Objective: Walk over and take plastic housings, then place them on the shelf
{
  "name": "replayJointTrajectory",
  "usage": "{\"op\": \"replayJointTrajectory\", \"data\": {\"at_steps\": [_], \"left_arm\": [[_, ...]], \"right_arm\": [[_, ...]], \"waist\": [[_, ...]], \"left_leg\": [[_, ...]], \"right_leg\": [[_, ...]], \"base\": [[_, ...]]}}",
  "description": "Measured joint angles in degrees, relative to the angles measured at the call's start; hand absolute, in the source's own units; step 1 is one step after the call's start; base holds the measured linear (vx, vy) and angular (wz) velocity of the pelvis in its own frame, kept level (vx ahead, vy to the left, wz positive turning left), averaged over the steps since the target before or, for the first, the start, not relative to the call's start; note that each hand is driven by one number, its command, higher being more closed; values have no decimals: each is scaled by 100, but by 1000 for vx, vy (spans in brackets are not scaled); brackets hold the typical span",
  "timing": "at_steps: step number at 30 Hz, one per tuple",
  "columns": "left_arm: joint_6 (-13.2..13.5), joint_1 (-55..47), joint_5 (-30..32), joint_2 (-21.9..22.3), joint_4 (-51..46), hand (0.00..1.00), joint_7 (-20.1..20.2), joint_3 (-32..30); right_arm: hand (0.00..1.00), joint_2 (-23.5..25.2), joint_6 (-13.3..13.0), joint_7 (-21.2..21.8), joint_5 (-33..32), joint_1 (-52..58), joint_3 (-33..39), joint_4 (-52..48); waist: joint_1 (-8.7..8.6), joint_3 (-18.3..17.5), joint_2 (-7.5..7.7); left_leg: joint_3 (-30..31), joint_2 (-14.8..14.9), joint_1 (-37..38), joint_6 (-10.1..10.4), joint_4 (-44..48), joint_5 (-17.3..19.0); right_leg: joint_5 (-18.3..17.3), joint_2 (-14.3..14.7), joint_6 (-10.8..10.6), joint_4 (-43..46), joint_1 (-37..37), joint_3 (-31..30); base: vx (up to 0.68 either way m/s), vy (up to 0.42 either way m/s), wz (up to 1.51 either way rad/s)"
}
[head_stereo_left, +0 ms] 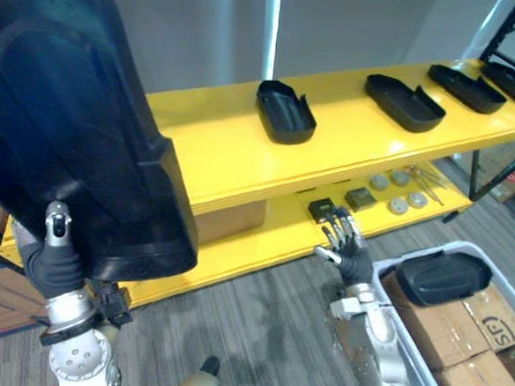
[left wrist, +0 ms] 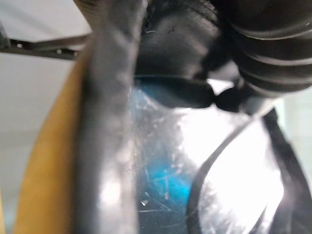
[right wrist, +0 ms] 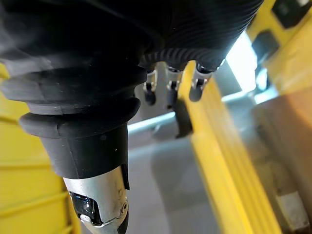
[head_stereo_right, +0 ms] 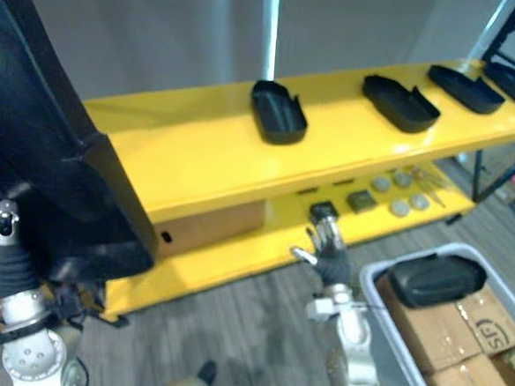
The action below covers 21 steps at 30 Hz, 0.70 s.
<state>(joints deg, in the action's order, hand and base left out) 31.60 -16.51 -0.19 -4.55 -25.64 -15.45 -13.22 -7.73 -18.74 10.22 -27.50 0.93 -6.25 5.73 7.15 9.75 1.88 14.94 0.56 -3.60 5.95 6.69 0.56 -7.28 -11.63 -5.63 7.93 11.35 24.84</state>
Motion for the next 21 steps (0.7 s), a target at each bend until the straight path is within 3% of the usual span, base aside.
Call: {"op": "replayJointTrajectory", "data": {"at_steps": [6, 7, 8, 9, 10, 11, 12, 13, 14, 16, 18, 20, 21], "left_arm": [[181, -127, 9, 28, 3, 100, 144, -296], [213, -107, 7, 28, 1, 100, 181, -339], [266, -75, 9, 19, -14, 100, 255, -399], [296, -68, 10, 0, -18, 100, 284, -397], [312, -31, 9, 11, -1, 100, 300, -405], [294, 0, 13, 0, 28, 100, 299, -394], [284, 53, 9, -111, 25, 100, 294, -394], [266, 129, 7, -313, 23, 100, 256, -376], [241, 186, 4, -393, 28, 100, 229, -361], [160, 475, -60, -433, 92, 100, 143, -274], [63, 651, -219, -367, 167, 100, 64, -129], [-1, 632, -221, -183, 165, 100, -10, -24], [-10, 614, -222, -145, 166, 100, -20, 36]], "right_arm": [[0, 221, -40, -31, -89, -1, -1, -80], [0, 247, -78, -54, -86, -1, 7, -80], [0, 279, -133, -142, -75, 5, 21, -80], [0, 281, -141, -178, -68, 33, 74, -81], [0, 235, -168, -202, 12, 21, 135, -78], [0, 257, -175, -249, 60, 43, 164, -72], [0, 330, -190, -271, 153, 40, 214, -72], [0, 389, -244, -255, 154, 18, 220, -75], [0, 391, -270, -234, 155, -3, 221, -90], [0, 385, -300, -107, 153, -25, 308, -417], [0, 382, -366, -22, 154, -20, 322, -841], [0, 346, -413, -24, 154, 41, 276, -1396], [0, 318, -437, -26, 153, 57, 251, -1539]], "waist": [[21, 153, 55], [13, 145, 87], [7, 135, 174], [-24, 83, 163], [-30, 101, 130], [-29, 88, 102], [-161, 97, 117], [-188, 122, 119], [-195, 110, 141], [-239, 111, 137], [-337, 113, 118], [-418, 109, 108], [-435, 96, 130]], "left_leg": [[-318, -93, -89, -139, 472, 325], [-372, -135, -145, -206, 571, 366], [-642, -210, -247, -392, 836, 506], [-806, -274, -219, -567, 949, 677], [-798, -286, -150, -477, 963, 772], [-765, -328, -129, -500, 985, 766], [-666, -314, 36, -540, 879, 765], [-561, -254, 185, -614, 735, 752], [-526, -220, 242, -643, 712, 769], [-337, -124, 388, -643, 613, 836], [-139, -117, 367, -620, 594, 889], [129, -116, 328, -432, 770, 1044], [230, -136, 343, -377, 823, 1125]], "right_leg": [[-560, -231, -104, 370, -41, -155], [-604, -271, -68, 422, -74, -182], [-678, -357, -35, 465, -82, -234], [-687, -399, 43, 564, -14, -252], [-658, -479, 198, 1157, -198, -379], [-427, -613, 320, 2016, -612, -686], [1, -661, 507, 2866, -1054, -1003], [-48, -647, 514, 3364, -1338, -1190], [-226, -577, 504, 3416, -1438, -1257], [-567, -135, 487, 2682, -1661, -1416], [-528, 132, 440, 1889, -1879, -1851], [-326, 434, 193, 1153, -1865, -2503], [-221, 461, 221, 1022, -1789, -2542]], "base": [[-103, 21, -5], [-36, 85, 10], [15, 83, 12], [90, 104, 7], [75, 139, 11], [104, 184, 26], [94, 152, 37], [143, 57, 33], [168, -8, 25], [154, -4, 33], [147, -76, 52], [179, -166, 78], [240, -268, 117]]}}
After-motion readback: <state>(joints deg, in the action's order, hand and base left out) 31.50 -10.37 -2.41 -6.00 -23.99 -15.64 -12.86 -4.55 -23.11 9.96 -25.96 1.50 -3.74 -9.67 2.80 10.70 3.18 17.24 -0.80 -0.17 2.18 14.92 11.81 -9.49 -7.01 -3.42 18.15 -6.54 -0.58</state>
